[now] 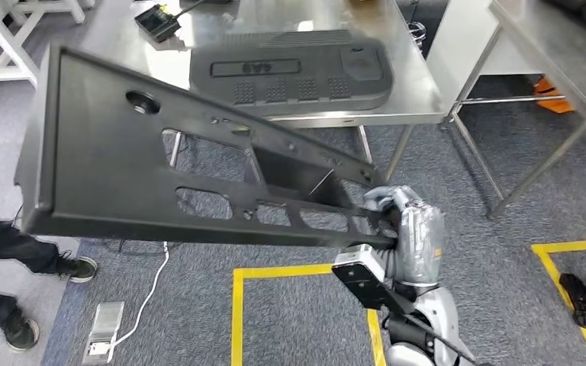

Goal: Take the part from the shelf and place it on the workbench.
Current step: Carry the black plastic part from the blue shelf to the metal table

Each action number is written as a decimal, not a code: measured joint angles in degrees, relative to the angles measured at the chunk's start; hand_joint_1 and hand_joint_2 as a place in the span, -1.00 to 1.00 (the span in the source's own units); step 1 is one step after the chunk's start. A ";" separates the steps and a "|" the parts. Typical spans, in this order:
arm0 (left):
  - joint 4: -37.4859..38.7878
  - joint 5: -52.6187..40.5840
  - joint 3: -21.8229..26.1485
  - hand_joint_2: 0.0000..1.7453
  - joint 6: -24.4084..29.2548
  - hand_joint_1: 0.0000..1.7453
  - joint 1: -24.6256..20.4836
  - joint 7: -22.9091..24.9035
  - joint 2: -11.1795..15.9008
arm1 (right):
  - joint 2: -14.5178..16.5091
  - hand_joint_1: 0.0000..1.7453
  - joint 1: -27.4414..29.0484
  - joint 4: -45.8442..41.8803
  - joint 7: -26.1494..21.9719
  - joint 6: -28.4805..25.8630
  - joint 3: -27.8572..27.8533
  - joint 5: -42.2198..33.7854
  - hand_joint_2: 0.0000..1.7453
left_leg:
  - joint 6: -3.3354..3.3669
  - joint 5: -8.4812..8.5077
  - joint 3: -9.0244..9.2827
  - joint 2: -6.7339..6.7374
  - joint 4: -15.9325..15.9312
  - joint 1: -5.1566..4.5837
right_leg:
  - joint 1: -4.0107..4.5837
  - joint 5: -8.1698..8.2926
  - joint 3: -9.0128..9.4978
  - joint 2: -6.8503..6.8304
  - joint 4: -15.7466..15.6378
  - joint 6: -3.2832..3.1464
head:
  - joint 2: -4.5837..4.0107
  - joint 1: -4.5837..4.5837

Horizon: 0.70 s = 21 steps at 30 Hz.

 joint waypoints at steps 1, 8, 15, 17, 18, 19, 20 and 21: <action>0.00 0.02 0.00 1.00 -0.02 -1.00 -0.02 0.00 0.00 | -0.05 1.00 -0.07 0.02 0.03 -0.01 -0.01 -0.01 1.00 | 0.12 -0.30 0.29 0.03 -0.01 0.07 | -0.17 -1.88 -2.91 -0.02 5.08 0.29 | 0.00 0.29; -0.05 0.15 0.00 1.00 -0.11 -1.00 -0.05 0.04 0.00 | -0.27 1.00 -0.14 0.19 0.26 -0.04 -0.02 -0.11 1.00 | -1.32 -3.57 3.64 -0.40 0.07 0.58 | -0.75 9.06 -2.67 0.05 -5.31 0.65 | -0.01 2.02; -0.12 0.20 0.00 1.00 -0.12 -1.00 -0.31 0.09 0.02 | -0.41 1.00 -0.14 0.24 0.60 -0.17 -0.48 0.01 1.00 | -3.61 -9.11 0.79 -0.37 8.42 0.76 | -0.68 8.80 -0.37 -0.08 -8.70 -1.81 | 0.00 0.70; -0.15 0.21 0.00 1.00 -0.12 -1.00 -0.25 0.09 0.02 | -0.42 1.00 -0.15 0.27 0.63 -0.20 -0.49 0.02 1.00 | -3.85 -12.29 -4.75 -0.36 17.84 0.76 | -0.61 8.24 0.35 -0.18 -8.85 -2.14 | 0.00 0.21; -0.15 0.21 0.00 1.00 -0.12 -1.00 -0.17 0.09 0.02 | -0.43 1.00 -0.13 0.31 0.66 -0.21 -0.49 0.03 1.00 | -3.80 -12.36 -6.67 -0.36 20.29 0.73 | -0.57 7.87 0.78 -0.16 -8.87 -2.21 | 0.00 0.10; -0.15 0.22 0.00 1.00 -0.12 -1.00 -0.10 0.09 0.02 | -0.43 1.00 -0.13 0.34 0.69 -0.21 -0.49 0.03 1.00 | -3.61 -11.09 -7.44 -0.36 20.25 0.68 | -0.54 7.47 1.36 -0.10 -8.91 -2.23 | 0.00 0.01; -0.15 0.23 0.00 1.00 -0.12 -1.00 -0.08 0.09 0.02 | -0.44 1.00 -0.13 0.36 0.71 -0.23 -0.49 0.03 1.00 | -3.27 -8.62 -6.98 -0.36 17.65 0.56 | -0.52 7.05 2.07 -0.04 -9.01 -2.20 | 0.00 -0.12; -0.15 0.23 0.00 1.00 -0.12 -1.00 -0.10 0.09 0.03 | -0.44 1.00 -0.14 0.37 0.73 -0.25 -0.49 0.03 1.00 | -2.74 -5.50 -5.65 -0.32 13.30 0.35 | -0.51 6.66 2.82 0.01 -9.19 -2.14 | 0.00 -0.28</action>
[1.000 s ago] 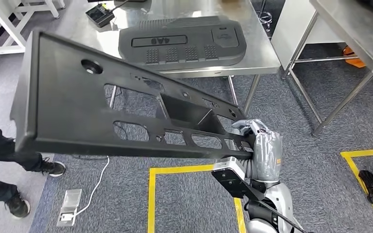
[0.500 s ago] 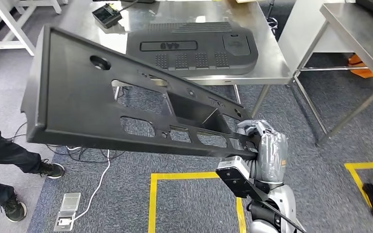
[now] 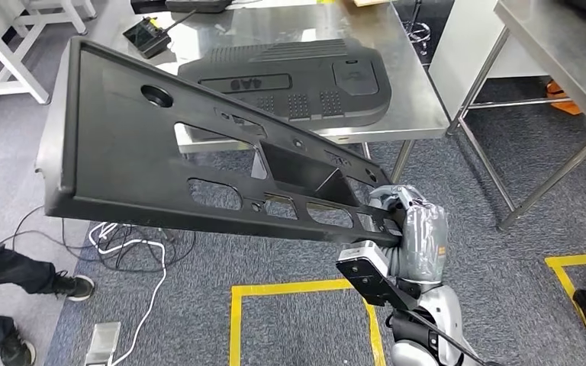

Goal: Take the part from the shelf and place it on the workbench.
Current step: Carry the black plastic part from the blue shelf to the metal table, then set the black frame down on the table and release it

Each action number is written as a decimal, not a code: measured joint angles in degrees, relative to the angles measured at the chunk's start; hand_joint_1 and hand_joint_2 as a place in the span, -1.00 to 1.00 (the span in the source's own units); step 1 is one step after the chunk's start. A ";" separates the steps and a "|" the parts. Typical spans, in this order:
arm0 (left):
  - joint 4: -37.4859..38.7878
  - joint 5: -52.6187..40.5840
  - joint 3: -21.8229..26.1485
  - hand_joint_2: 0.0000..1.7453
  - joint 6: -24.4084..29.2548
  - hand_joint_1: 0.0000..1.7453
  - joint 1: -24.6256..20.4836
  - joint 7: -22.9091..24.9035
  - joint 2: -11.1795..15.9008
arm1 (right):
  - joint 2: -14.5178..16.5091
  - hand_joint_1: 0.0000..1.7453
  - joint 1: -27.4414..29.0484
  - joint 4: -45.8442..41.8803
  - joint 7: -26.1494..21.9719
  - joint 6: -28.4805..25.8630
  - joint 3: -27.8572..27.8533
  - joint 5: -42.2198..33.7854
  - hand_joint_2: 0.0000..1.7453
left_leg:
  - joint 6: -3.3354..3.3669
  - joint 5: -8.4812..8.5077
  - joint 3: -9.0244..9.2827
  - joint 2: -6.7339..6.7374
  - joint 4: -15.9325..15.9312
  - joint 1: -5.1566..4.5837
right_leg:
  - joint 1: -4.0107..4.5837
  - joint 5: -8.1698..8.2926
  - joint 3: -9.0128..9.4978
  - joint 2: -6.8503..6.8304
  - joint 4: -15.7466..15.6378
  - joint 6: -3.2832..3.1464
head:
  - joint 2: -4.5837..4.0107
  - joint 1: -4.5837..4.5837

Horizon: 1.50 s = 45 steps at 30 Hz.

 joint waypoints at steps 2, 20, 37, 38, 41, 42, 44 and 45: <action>-0.01 0.04 0.00 1.00 0.00 -1.00 -0.06 0.00 0.11 | 0.00 1.00 -0.07 0.01 0.04 -0.11 0.01 -0.01 1.00 | 1.18 4.85 2.62 0.17 -8.57 -0.63 | 0.13 -0.74 1.15 0.18 -0.29 0.35 | -0.01 -0.33; -0.20 0.29 0.00 1.00 0.15 -1.00 -0.31 0.11 0.23 | -0.22 1.00 -0.40 0.26 0.23 -0.27 -0.14 -0.04 1.00 | 0.98 0.76 9.54 -0.11 -13.22 -0.21 | 0.19 2.44 -4.96 0.15 1.78 1.68 | -0.01 1.75; -0.41 0.54 0.00 1.00 0.52 -1.00 -0.23 0.68 0.26 | -0.26 1.00 -0.08 0.30 -0.59 -1.93 -0.64 -1.87 1.00 | 1.56 5.33 4.15 0.23 -11.93 -0.40 | -0.24 -2.07 0.88 0.30 0.36 2.02 | 0.00 -0.54; -0.48 0.62 0.00 1.00 0.52 -1.00 -0.28 0.69 0.27 | -0.26 1.00 -0.05 0.29 -0.83 -2.32 -0.71 -2.32 1.00 | 1.83 5.31 4.56 0.24 -12.23 -0.22 | -0.24 -2.99 0.44 0.18 1.64 2.27 | 0.00 -0.44; -0.57 0.87 0.00 1.00 0.52 -1.00 -0.38 0.70 0.34 | -0.25 1.00 -0.01 0.33 -1.31 -2.86 -0.84 -3.44 1.00 | 2.46 4.92 5.52 0.32 -12.67 0.03 | -0.24 -8.37 -5.51 -0.05 13.41 2.75 | 0.00 0.13; -0.57 0.91 0.00 1.00 0.52 -1.00 -0.35 0.70 0.34 | -0.25 1.00 0.03 0.39 -1.37 -2.89 -0.85 -3.79 1.00 | 2.53 4.64 5.78 0.32 -12.65 0.02 | -0.24 -9.57 -8.10 -0.05 17.69 2.88 | 0.00 0.32; -0.57 0.97 0.00 1.00 0.52 -1.00 -0.23 0.69 0.34 | -0.26 1.00 0.08 0.51 -1.46 -2.87 -0.87 -4.28 1.00 | 2.46 3.96 6.55 0.24 -12.61 0.05 | -0.26 -8.28 -10.57 -0.06 20.04 2.97 | 0.00 0.72; -0.58 1.01 0.00 1.00 0.52 -1.00 -0.18 0.68 0.34 | -0.26 1.00 0.08 0.54 -1.54 -2.87 -0.87 -4.41 1.00 | 2.34 3.57 7.11 0.15 -12.61 0.10 | -0.27 -5.84 -9.96 -0.07 17.39 2.91 | 0.00 0.98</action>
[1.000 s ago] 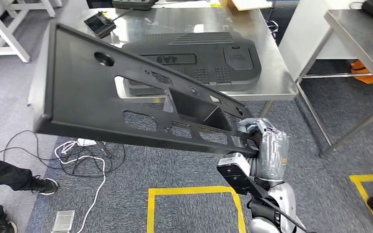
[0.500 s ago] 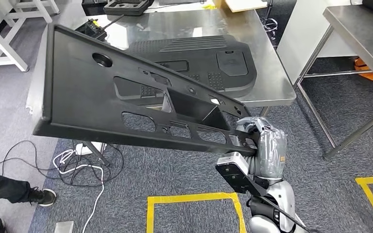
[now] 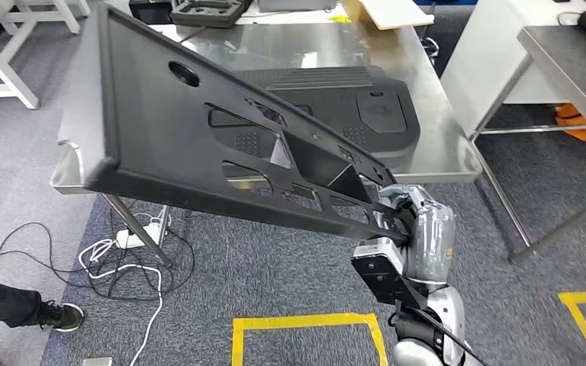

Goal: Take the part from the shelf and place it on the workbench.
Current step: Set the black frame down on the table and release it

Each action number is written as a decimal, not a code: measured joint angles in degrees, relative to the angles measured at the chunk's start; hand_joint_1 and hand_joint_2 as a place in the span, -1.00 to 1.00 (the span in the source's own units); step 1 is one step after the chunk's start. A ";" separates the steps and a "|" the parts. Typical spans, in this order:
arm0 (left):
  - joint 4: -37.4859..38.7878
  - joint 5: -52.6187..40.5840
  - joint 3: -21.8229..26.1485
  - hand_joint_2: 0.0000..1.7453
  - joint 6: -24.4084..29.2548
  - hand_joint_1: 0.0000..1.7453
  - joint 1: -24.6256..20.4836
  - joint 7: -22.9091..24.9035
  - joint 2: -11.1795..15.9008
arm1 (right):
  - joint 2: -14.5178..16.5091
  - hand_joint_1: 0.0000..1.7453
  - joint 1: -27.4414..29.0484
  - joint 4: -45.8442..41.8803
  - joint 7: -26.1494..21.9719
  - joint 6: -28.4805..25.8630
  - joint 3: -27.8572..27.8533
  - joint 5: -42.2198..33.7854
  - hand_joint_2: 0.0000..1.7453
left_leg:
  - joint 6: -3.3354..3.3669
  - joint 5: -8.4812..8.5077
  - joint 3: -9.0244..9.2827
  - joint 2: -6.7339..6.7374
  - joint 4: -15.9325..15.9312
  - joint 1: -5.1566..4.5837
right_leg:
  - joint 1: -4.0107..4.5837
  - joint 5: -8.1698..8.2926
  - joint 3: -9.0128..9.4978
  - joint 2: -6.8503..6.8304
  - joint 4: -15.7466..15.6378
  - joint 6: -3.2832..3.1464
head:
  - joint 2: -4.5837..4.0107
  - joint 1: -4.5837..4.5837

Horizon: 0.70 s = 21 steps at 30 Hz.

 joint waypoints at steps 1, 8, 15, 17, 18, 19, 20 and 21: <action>-0.01 0.05 0.00 1.00 0.00 -1.00 0.04 -0.03 0.00 | 0.01 1.00 -0.02 0.01 -0.11 -0.01 -0.01 -0.09 1.00 | -0.20 -0.41 0.54 -0.09 -0.02 0.05 | -0.01 2.99 1.46 0.02 -4.34 -0.11 | 0.00 0.30; -0.06 0.47 0.00 1.00 0.00 -1.00 0.09 -0.45 0.02 | 0.02 1.00 -0.08 0.03 -0.79 -0.63 -0.17 -0.17 1.00 | -2.38 -3.28 1.81 -0.25 0.65 -0.04 | 0.12 7.77 5.66 0.11 -15.87 -1.98 | 0.00 0.35; -0.10 0.79 -0.02 1.00 -0.02 -1.00 0.58 -0.64 0.04 | 0.08 1.00 -0.11 0.02 -0.87 -0.92 -0.91 1.46 1.00 | -3.10 -7.35 -8.54 -0.23 18.12 0.17 | -0.01 6.34 8.09 -0.09 -16.43 -2.79 | 0.00 -1.08; -0.10 0.91 -0.02 1.00 -0.02 -1.00 0.54 -0.72 0.09 | 0.08 1.00 -0.14 0.01 -0.74 -0.92 -1.15 2.12 1.00 | -2.13 -1.95 -5.49 -0.12 9.45 -0.24 | 0.00 5.75 9.30 0.01 -16.70 -2.61 | 0.00 -1.30; -0.10 0.93 -0.02 1.00 -0.02 -1.00 0.50 -0.76 0.14 | 0.08 1.00 -0.17 0.01 -0.67 -0.91 -1.28 2.43 1.00 | -1.53 0.13 -4.01 -0.09 5.18 -0.56 | 0.05 5.45 9.77 0.15 -16.82 -2.39 | 0.00 -1.44; -0.10 0.95 -0.02 1.00 -0.02 -1.00 0.48 -0.80 0.18 | 0.08 1.00 -0.20 0.01 -0.59 -0.91 -1.40 2.67 1.00 | -1.10 1.17 -3.19 -0.04 2.58 -0.82 | 0.09 5.18 10.05 0.26 -16.94 -2.13 | 0.00 -1.53; -0.10 0.96 -0.02 1.00 -0.02 -1.00 0.46 -0.83 0.23 | 0.09 1.00 -0.23 0.01 -0.53 -0.90 -1.54 2.91 1.00 | -0.77 1.52 -2.83 -0.02 1.14 -1.03 | 0.10 4.90 10.22 0.37 -17.03 -1.82 | 0.00 -1.60; -0.10 0.97 -0.02 1.00 -0.02 -1.00 0.43 -0.86 0.22 | 0.08 1.00 -0.24 0.01 -0.48 -0.90 -1.67 3.15 1.00 | -0.62 1.46 -2.78 -0.08 0.79 -1.12 | 0.14 4.66 10.33 0.47 -17.12 -1.49 | 0.00 -1.67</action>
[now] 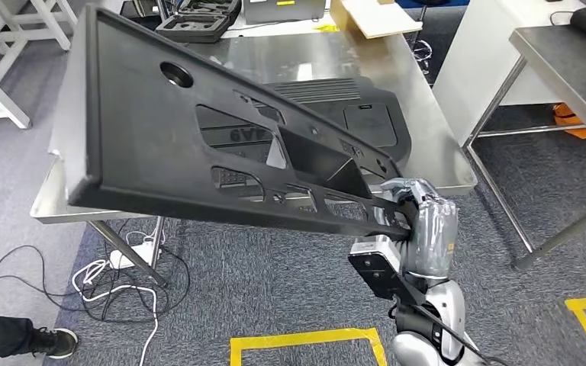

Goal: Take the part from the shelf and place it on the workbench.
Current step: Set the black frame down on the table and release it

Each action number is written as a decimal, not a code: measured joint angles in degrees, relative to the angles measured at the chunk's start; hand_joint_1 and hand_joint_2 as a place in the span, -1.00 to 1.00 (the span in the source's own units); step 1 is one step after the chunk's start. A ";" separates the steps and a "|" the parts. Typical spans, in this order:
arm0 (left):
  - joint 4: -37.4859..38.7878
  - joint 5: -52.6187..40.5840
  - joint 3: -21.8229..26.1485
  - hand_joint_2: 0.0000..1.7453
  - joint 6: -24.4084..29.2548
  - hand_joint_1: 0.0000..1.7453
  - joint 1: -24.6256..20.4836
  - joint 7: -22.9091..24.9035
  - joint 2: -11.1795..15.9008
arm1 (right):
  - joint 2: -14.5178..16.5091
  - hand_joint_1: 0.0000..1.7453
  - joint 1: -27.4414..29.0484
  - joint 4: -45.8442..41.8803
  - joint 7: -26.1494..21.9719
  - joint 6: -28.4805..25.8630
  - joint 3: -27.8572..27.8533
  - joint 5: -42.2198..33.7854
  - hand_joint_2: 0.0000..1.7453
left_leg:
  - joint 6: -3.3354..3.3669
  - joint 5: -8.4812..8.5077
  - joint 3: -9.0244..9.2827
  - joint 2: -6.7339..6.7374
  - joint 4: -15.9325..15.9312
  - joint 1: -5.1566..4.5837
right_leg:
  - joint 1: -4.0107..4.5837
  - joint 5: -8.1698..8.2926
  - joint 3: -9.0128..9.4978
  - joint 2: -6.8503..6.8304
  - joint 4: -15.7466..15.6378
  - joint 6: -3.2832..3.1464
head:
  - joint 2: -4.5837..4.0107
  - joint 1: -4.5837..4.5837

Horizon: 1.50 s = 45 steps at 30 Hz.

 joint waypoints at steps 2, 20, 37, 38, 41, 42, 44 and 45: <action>-0.01 0.02 0.00 1.00 0.00 -1.00 -0.03 -0.05 0.01 | -0.01 1.00 -0.04 -0.03 0.08 0.02 -0.40 0.45 1.00 | 0.22 0.02 0.64 0.01 -0.47 0.36 | -0.02 -0.83 0.00 -0.12 0.64 0.53 | -0.01 0.08; -0.06 -0.44 -0.20 1.00 -0.34 -1.00 -0.33 0.34 0.31 | -0.21 1.00 -0.42 -0.05 2.17 0.70 -3.19 3.29 1.00 | -2.24 -9.28 1.35 -0.12 8.39 0.87 | -0.08 3.27 -4.30 -0.50 1.13 -1.11 | 0.00 1.42; -0.40 -0.74 -0.44 1.00 -0.52 -1.00 -0.79 0.62 1.11 | -0.67 1.00 -3.03 0.00 5.04 4.35 -5.24 12.42 1.00 | 0.99 -0.54 2.25 0.22 -1.12 0.76 | 0.01 -7.66 -9.21 -0.43 17.70 1.18 | 0.00 1.15; -0.42 -0.86 -0.50 1.00 -0.53 -1.00 -0.79 0.69 1.11 | -0.78 1.00 -3.47 0.08 5.51 4.88 -5.29 13.31 1.00 | 1.00 -0.84 2.51 0.21 -1.08 0.77 | -0.05 -7.84 -11.15 -0.44 20.40 1.30 | 0.00 1.35; -0.48 -1.13 -0.61 1.00 -0.56 -1.00 -0.86 0.89 1.11 | -1.17 1.00 -5.20 0.32 6.56 6.22 -5.46 15.34 1.00 | 0.61 -2.08 4.08 0.02 -1.02 0.90 | -0.21 -1.16 -9.95 -0.47 13.77 1.38 | 0.00 2.13; -0.51 -1.14 -0.61 1.00 -0.56 -1.00 -0.94 0.94 1.12 | -1.28 1.00 -5.69 0.37 6.72 6.45 -5.49 15.58 1.00 | 0.30 -2.58 4.50 -0.05 -0.97 0.89 | -0.23 1.60 -8.33 -0.43 9.10 1.34 | 0.00 2.40; -0.56 -1.20 -0.63 1.00 -0.60 -1.00 -1.15 1.10 1.14 | -1.44 1.00 -6.38 0.45 7.09 6.94 -5.51 16.11 1.00 | -0.34 -3.55 4.91 -0.17 -0.88 0.78 | -0.22 4.18 -6.19 -0.34 3.09 0.96 | 0.00 2.71; -0.60 -1.24 -0.64 1.00 -0.62 -1.00 -1.25 1.19 1.15 | -1.51 1.00 -6.72 0.51 7.36 7.35 -5.52 16.59 1.00 | -0.63 -3.87 4.96 -0.19 -0.95 0.71 | -0.15 4.11 -5.94 -0.30 2.28 0.66 | 0.00 2.64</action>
